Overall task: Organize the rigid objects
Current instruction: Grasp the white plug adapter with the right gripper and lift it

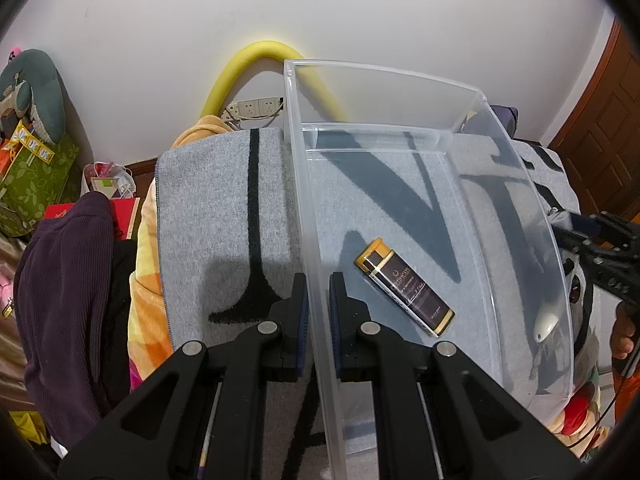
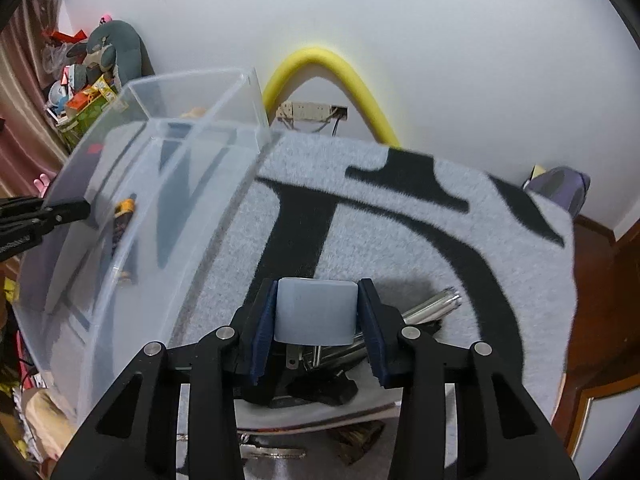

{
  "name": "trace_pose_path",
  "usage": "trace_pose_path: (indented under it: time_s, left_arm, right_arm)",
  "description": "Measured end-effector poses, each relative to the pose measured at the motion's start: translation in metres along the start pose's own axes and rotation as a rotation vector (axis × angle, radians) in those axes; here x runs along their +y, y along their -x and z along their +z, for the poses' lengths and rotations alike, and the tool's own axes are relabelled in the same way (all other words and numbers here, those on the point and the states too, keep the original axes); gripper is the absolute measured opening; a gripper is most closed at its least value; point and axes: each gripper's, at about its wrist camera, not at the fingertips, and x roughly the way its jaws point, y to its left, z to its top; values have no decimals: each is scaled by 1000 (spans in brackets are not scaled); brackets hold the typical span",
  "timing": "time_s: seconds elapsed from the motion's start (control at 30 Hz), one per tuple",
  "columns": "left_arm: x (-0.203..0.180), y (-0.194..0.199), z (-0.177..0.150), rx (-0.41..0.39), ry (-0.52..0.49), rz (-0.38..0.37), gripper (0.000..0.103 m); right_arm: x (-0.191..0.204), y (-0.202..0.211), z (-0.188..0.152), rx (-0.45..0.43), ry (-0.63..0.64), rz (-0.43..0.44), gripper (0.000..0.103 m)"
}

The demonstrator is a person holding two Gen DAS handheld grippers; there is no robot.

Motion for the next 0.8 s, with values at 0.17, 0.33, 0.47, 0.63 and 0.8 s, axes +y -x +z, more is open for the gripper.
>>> trace_pose_path:
  time_s: [0.17,0.33,0.47,0.63,0.8]
  left_arm:
    - [0,0,0,-1,-1,1,9]
    - [0,0,0,0,1,0,9]
    - [0,0,0,0,0,1,9]
    - [0,0,0,0,0,0,9]
    - [-1,-1,0,0,-2,1,9]
  right_arm:
    - [-1,34,13,-81,0,-2,37]
    - [16,64,40,-170,26,5,37]
    - [36,79,56,-222,56,19,37]
    - [59,84,68,-255,89,40,37]
    - [83,69,82,-237,117,75,37]
